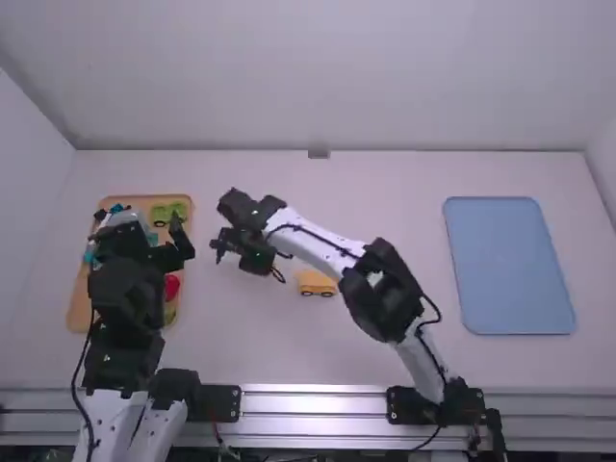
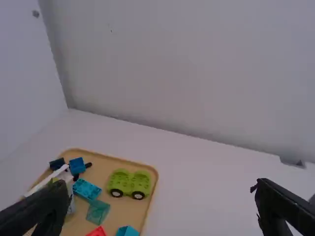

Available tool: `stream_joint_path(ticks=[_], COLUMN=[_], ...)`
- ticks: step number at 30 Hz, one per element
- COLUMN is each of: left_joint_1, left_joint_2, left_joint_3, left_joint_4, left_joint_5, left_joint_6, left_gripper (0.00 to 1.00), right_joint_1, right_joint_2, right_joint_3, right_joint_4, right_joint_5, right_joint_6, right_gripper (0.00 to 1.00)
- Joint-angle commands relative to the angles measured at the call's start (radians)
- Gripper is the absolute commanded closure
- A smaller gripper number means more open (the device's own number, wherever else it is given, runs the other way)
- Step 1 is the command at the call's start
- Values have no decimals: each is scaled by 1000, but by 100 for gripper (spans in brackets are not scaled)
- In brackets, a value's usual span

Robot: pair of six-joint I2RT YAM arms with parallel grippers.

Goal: Assemble lego blocks to make yellow taxi

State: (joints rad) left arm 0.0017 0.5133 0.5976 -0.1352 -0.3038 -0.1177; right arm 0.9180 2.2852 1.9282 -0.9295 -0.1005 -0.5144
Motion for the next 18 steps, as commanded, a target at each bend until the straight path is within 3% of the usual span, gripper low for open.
stream_joint_path(ticks=[1,18], left_joint_1=[-2,-2], left_joint_2=[-9,-9], left_joint_3=[-17,-19], left_joint_4=[23,60], left_joint_5=[-30,-26], left_joint_6=[-9,-6], left_gripper=[1,1], right_joint_1=[10,3], right_joint_2=[51,171], right_joint_3=[86,119], right_joint_4=[-40,-74], right_joint_5=[23,36], right_joint_6=[-36,-10], right_gripper=[100,100])
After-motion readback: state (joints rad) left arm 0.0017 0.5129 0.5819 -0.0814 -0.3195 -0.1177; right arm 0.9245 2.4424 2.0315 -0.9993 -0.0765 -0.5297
